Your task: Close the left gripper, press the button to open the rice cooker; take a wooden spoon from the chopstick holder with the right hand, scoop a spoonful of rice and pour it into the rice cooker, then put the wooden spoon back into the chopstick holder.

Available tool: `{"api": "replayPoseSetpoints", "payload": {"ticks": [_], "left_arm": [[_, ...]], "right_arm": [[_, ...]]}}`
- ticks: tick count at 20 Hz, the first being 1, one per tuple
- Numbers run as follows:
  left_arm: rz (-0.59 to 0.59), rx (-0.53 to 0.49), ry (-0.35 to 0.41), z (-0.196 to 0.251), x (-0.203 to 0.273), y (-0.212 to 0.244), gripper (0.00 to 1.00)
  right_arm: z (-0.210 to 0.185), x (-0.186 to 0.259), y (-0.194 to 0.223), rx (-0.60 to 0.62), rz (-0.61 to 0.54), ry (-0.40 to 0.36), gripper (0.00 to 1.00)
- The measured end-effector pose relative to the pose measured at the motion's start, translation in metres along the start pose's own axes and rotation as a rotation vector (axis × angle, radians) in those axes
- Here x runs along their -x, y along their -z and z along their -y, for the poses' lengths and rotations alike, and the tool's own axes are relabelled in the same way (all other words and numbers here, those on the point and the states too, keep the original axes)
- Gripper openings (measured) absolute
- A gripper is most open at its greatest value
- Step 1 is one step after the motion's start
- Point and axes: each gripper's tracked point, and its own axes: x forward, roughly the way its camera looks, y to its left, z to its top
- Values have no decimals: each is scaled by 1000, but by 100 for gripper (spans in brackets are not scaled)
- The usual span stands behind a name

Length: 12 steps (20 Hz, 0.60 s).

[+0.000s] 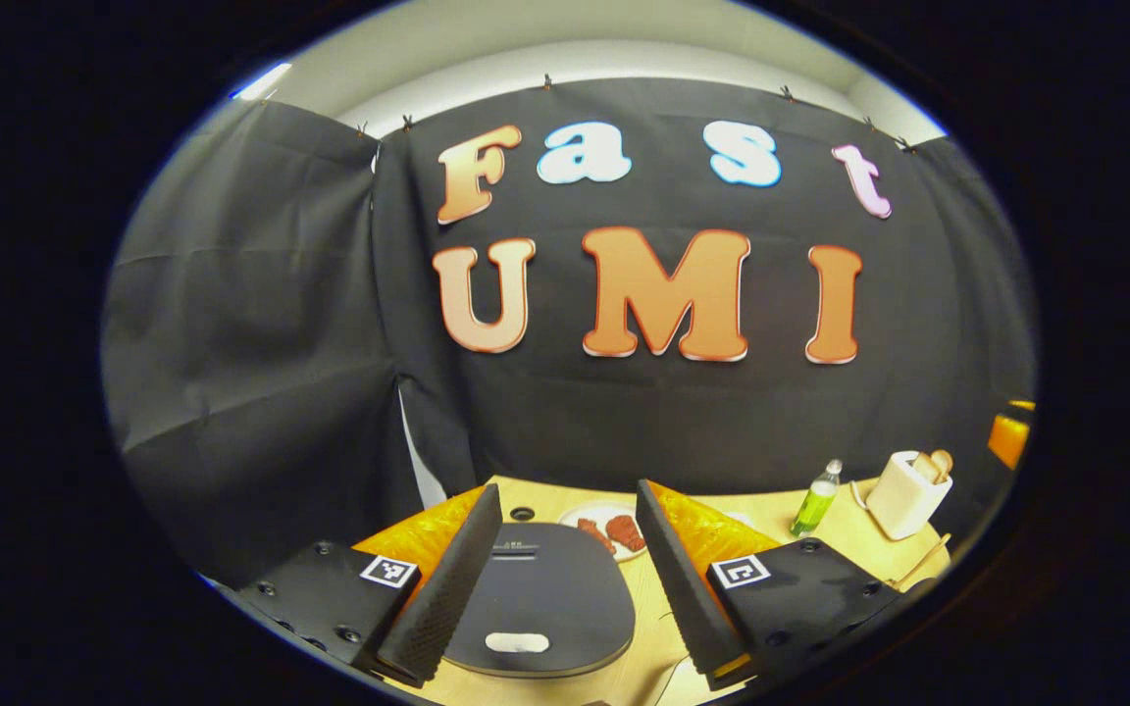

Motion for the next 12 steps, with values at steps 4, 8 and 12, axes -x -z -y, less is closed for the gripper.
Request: {"api": "replayPoseSetpoints", "payload": {"ticks": [4, 8, 12], "left_arm": [[88, 9, 32, 13, 21, -26, 93], [128, 11, 40, 14, 32, -38, 92], [161, -16, 47, 17, 42, -45, 92]], "right_arm": [[-7, -3, -24, 13, 69, -20, 87], [-14, 2, -50, 9, 135, -23, 87], [-16, 14, -72, 7, 198, -28, 92]]}}
